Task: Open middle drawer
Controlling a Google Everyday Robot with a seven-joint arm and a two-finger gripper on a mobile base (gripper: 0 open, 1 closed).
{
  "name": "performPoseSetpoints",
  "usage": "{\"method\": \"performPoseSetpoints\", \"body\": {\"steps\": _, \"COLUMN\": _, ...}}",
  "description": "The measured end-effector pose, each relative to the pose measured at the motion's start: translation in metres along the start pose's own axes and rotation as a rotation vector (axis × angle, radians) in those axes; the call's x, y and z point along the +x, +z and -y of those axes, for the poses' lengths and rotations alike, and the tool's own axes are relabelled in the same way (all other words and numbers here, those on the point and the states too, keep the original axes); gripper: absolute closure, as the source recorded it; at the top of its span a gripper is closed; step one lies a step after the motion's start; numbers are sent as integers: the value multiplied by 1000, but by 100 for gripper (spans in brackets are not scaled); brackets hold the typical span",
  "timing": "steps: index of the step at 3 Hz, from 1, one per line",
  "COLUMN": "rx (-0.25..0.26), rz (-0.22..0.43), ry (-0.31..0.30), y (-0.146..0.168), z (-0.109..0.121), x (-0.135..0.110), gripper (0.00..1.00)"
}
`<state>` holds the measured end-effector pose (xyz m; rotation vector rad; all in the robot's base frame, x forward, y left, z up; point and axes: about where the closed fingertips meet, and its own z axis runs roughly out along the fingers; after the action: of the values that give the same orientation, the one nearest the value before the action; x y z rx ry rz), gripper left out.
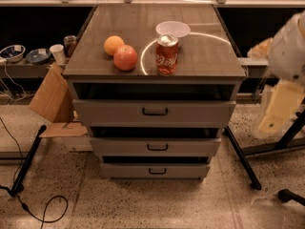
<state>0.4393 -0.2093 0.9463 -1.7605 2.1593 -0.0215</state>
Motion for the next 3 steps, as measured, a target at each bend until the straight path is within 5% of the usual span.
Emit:
{"method": "performPoseSetpoints", "body": {"steps": 1, "rx": -100, "rz": 117, "ry": 51, "y": 103, "z": -31, "x": 19, "gripper": 0}}
{"method": "performPoseSetpoints", "body": {"steps": 2, "rx": -168, "rz": 175, "ry": 107, "y": 168, "z": -49, "x": 32, "gripper": 0}}
{"method": "performPoseSetpoints", "body": {"steps": 3, "rx": -264, "rz": 196, "ry": 228, "y": 236, "z": -61, "x": 42, "gripper": 0}}
